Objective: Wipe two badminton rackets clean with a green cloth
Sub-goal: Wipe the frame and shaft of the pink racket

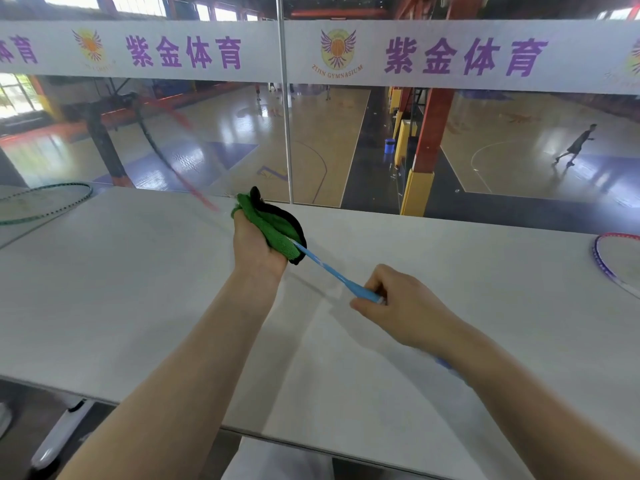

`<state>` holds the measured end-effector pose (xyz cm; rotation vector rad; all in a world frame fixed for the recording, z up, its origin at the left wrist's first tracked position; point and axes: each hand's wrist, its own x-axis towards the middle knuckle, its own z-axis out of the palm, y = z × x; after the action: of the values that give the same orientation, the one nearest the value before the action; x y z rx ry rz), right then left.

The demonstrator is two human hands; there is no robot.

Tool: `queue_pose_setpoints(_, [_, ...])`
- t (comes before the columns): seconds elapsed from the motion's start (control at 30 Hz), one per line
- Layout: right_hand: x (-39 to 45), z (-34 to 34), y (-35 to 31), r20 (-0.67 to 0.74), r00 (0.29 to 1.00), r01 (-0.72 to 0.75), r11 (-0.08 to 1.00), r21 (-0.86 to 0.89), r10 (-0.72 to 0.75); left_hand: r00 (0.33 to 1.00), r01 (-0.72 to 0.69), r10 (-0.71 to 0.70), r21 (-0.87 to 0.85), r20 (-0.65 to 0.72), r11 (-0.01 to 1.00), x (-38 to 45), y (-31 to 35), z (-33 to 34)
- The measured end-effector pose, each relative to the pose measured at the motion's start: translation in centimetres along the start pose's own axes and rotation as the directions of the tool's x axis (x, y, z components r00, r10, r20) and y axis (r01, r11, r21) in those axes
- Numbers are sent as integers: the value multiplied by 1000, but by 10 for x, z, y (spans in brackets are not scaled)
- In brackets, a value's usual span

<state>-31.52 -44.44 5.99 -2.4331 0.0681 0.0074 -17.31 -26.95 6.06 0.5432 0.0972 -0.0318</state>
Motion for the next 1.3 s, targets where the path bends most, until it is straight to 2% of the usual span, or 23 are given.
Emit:
queue_pose_setpoints(0.1, [1, 1, 0, -7, 1000, -10, 999, -45, 10, 1000, -14, 14, -10, 13, 1000, 0, -1, 4])
queue_pose_setpoints(0.23, [2, -2, -1, 130, 991, -29, 990, 138, 10, 1000, -22, 21, 13, 12, 1000, 3, 2, 4])
queue_pose_setpoints(0.3, [2, -3, -4, 183, 983, -21, 989, 145, -5, 1000, -25, 25, 25, 9, 999, 3, 2, 2])
queue_pose_setpoints(0.43, [4, -3, -5, 156, 988, -6, 998, 63, -4, 999, -28, 28, 13, 15, 1000, 0, 2, 3])
queue_pose_setpoints(0.67, [4, 1, -1, 110, 994, -29, 999, 18, 26, 1000, -21, 21, -10, 5, 1000, -1, 0, 2])
queue_pose_setpoints(0.9, [2, -1, 0, 194, 981, -26, 994, 103, 5, 1000, -13, 13, 21, 13, 1000, 3, -2, -5])
queue_pose_setpoints(1.03, [-5, -5, 4, 326, 946, -111, 945, 307, 5, 999, -42, 42, -10, -3, 999, 4, 9, -4])
queue_pose_setpoints(1.3, [-6, 1, -8, 310, 950, -134, 931, 340, 23, 997, -13, 11, -23, -77, 1000, -7, 8, -1])
